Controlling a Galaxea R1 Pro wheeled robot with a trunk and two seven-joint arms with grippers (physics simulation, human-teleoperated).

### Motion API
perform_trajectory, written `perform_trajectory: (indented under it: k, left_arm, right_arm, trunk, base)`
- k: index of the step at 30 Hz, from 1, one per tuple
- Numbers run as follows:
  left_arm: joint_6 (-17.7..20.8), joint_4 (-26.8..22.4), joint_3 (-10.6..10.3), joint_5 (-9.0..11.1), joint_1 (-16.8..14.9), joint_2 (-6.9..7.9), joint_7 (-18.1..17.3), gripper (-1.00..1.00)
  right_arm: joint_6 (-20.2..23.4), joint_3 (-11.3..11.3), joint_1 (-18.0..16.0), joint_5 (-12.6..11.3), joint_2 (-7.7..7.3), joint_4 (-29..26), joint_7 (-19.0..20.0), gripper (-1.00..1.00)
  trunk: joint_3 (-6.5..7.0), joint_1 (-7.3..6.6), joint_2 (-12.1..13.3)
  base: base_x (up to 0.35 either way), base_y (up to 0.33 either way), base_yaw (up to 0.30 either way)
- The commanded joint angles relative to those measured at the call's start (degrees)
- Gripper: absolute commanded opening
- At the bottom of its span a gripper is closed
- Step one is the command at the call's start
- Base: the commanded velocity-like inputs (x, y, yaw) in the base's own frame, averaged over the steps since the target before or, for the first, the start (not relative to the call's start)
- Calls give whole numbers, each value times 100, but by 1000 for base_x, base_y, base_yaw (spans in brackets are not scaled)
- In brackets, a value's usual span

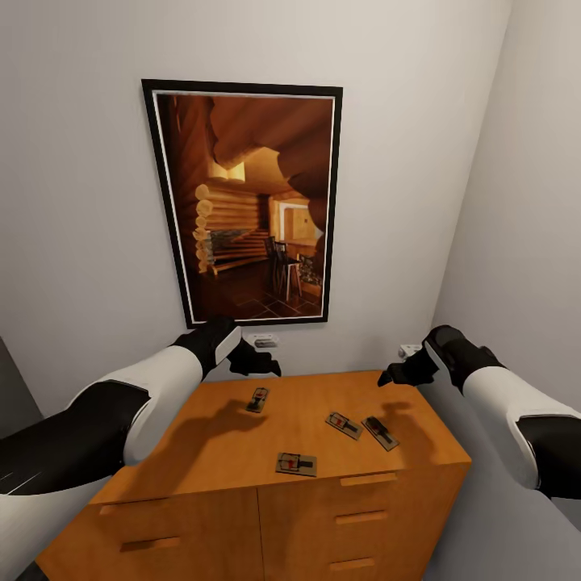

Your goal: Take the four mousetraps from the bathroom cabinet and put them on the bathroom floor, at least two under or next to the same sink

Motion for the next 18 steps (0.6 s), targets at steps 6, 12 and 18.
perform_trajectory:
  k: [6, 12, 18]
  left_arm:
    - [20, -1, -45, 44, -1, 2, -9, 100]
    - [6, -2, -44, 44, -1, -5, -24, 100]
    - [3, -7, -42, 44, -1, -12, -27, 100]
  right_arm:
    - [-95, 33, 0, 51, 17, 87, 49, 100]
    - [-1277, 33, 0, 66, 38, 1199, -9, 100]
    - [-1624, 31, 0, 60, 41, 1481, -26, 100]
  trunk:
    - [-3, 2, -4]
    - [-3, 2, -4]
    - [-3, 2, -4]
  base:
    - [0, 0, 0]
    - [0, 0, 0]
    - [0, 0, 0]
